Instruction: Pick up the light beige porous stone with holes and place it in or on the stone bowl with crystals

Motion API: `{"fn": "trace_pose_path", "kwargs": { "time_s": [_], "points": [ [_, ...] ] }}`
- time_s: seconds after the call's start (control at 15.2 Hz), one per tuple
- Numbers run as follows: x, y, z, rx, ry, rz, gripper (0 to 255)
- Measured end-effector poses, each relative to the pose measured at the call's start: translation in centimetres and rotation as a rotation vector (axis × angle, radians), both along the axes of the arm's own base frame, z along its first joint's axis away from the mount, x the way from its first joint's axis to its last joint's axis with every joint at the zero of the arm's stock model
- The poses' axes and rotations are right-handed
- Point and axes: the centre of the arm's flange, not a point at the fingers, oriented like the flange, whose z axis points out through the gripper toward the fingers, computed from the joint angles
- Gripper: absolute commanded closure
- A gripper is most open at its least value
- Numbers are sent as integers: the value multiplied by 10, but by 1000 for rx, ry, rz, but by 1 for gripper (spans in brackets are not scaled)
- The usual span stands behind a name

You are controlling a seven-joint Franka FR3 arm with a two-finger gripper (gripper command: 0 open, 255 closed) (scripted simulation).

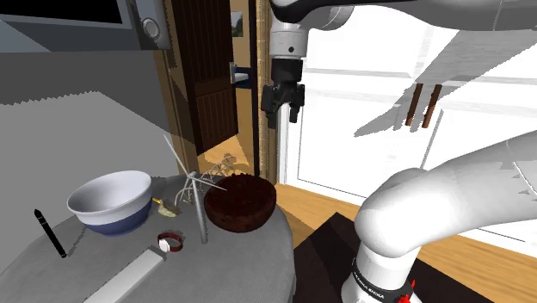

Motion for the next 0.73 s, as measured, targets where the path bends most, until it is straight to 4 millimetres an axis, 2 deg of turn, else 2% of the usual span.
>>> {"fn": "trace_pose_path", "kwargs": {
  "time_s": [0.13, 0.2, 0.73],
  "points": [
    [2, 4, -4, 0, 0, -4, 0],
    [5, 12, -8, 1, 0, -11, 0],
    [44, 90, -65, 5, 0, -84, 0]
  ]
}}
